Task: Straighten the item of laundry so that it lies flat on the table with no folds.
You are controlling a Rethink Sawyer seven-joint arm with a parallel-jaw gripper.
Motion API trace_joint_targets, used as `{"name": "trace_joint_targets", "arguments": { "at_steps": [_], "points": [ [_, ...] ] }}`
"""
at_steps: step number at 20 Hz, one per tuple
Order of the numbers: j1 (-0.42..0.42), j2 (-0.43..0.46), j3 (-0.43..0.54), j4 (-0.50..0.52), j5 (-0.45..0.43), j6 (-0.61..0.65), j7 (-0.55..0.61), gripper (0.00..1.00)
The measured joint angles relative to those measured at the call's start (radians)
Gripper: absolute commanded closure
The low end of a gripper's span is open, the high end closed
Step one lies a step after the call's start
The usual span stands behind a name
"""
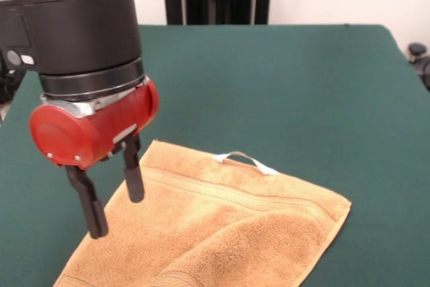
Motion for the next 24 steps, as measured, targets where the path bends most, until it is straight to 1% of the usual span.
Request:
{"name": "trace_joint_targets", "arguments": {
  "at_steps": [5,24],
  "points": [
    [-0.003,0.000,-0.013,0.000,0.001,0.000,0.022,0.00],
    [-0.004,0.000,-0.024,0.009,0.001,0.000,0.022,0.00]
  ]
}}
